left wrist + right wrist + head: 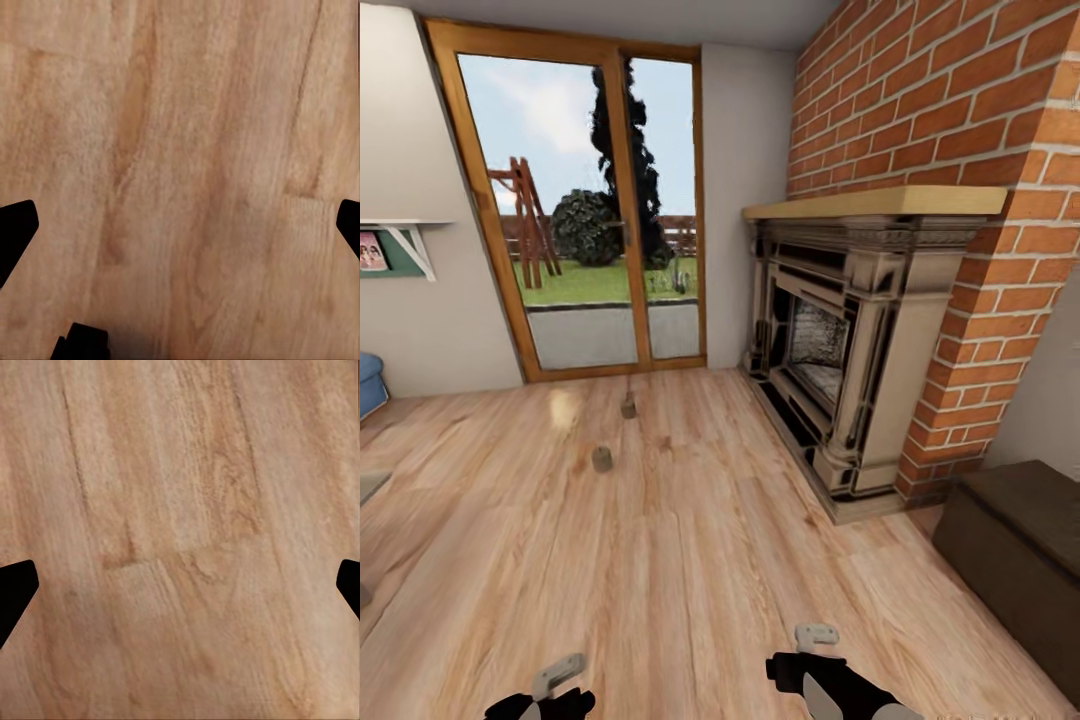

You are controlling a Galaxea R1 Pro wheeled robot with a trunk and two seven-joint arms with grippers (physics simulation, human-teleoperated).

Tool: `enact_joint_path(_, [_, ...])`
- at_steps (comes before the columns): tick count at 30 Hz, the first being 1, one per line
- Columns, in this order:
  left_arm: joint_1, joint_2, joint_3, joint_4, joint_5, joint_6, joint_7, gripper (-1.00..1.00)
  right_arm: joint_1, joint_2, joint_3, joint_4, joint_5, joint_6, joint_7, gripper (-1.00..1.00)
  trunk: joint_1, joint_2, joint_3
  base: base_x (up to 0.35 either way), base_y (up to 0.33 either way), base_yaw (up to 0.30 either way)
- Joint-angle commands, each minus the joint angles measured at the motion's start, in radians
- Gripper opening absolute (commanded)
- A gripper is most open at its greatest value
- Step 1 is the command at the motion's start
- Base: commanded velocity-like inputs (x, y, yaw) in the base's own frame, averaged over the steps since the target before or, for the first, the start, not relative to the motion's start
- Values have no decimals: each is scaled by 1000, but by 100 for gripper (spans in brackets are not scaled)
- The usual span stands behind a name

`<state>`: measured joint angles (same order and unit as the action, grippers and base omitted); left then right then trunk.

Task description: Place each of the two pumpkins and all three candles from the living room inside a cabinet in the living room (use any cabinet), then make sure every cabinet is closed, and position the cauldron so it is next to a table in the living room.

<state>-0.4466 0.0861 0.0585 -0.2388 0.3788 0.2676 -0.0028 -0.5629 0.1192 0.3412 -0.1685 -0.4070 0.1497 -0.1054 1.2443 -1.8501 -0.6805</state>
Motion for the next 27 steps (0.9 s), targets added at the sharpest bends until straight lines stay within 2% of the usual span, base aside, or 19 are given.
enact_joint_path(1, [0, 0, 6, -2, 3, 6, 0, 100, 0, 0, 9, -2, -9, 5, -7, 100, 0, 0, -1, 81, 233, -277])
enact_joint_path(7, [0, -2, 6, -2, 5, -6, 0, 100, -1, -1, 9, -2, -9, 5, -7, 100, 0, 0, -1, 22, 83, -278])
enact_joint_path(27, [0, -2, 6, 0, 5, -7, 0, 100, -1, -1, 9, 0, -10, -18, -7, 100, 0, 0, -9, 0, 1, -261])
